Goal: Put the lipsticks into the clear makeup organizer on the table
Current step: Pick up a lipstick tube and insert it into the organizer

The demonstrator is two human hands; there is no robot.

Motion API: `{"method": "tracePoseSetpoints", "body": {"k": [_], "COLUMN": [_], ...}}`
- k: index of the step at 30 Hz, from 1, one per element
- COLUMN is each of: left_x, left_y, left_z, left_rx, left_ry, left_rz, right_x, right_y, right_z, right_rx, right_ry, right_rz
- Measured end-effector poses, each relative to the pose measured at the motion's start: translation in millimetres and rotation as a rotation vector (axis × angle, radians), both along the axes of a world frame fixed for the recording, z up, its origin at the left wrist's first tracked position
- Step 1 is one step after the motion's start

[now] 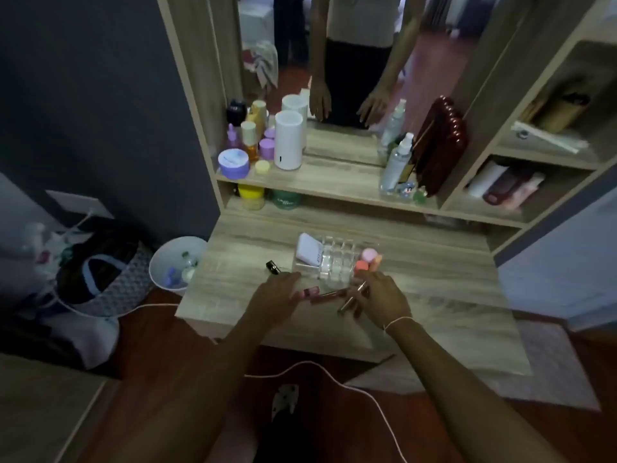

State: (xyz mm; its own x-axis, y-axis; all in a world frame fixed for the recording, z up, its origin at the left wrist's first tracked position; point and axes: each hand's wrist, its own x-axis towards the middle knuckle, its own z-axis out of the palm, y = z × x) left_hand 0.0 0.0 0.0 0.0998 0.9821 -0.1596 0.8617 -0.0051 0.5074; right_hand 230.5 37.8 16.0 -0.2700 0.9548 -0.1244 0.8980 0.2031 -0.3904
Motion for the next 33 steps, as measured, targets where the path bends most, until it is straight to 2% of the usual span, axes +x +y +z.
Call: {"method": "tracePoseSetpoints", "body": {"k": [4, 9, 20, 28, 33], "left_x": [1.7, 4.2, 10.0, 8.9, 12.1], "left_y": [7.3, 24.9, 57.1, 66.6, 70.9], "left_z": [-26.7, -43.0, -53.4, -56.7, -54.1], "left_rx": [-0.037, -0.001, 0.153, 0.063, 0.065], "left_ry": [0.046, 0.004, 0.024, 0.023, 0.013], "left_rz": [-0.061, -0.125, -0.316, -0.360, -0.395], "right_x": [-6.2, -6.8, -11.4, -11.9, -4.7], "right_y": [-0.5, 7.2, 21.1, 18.3, 22.0], "right_z": [-29.2, -53.8, -61.8, -65.5, -65.9], "right_rx": [-0.124, -0.211, -0.183, -0.135, -0.139], "right_ry": [0.016, 0.041, 0.095, 0.230, 0.293], "right_rz": [-0.092, -0.186, -0.406, -0.724, -0.845]}}
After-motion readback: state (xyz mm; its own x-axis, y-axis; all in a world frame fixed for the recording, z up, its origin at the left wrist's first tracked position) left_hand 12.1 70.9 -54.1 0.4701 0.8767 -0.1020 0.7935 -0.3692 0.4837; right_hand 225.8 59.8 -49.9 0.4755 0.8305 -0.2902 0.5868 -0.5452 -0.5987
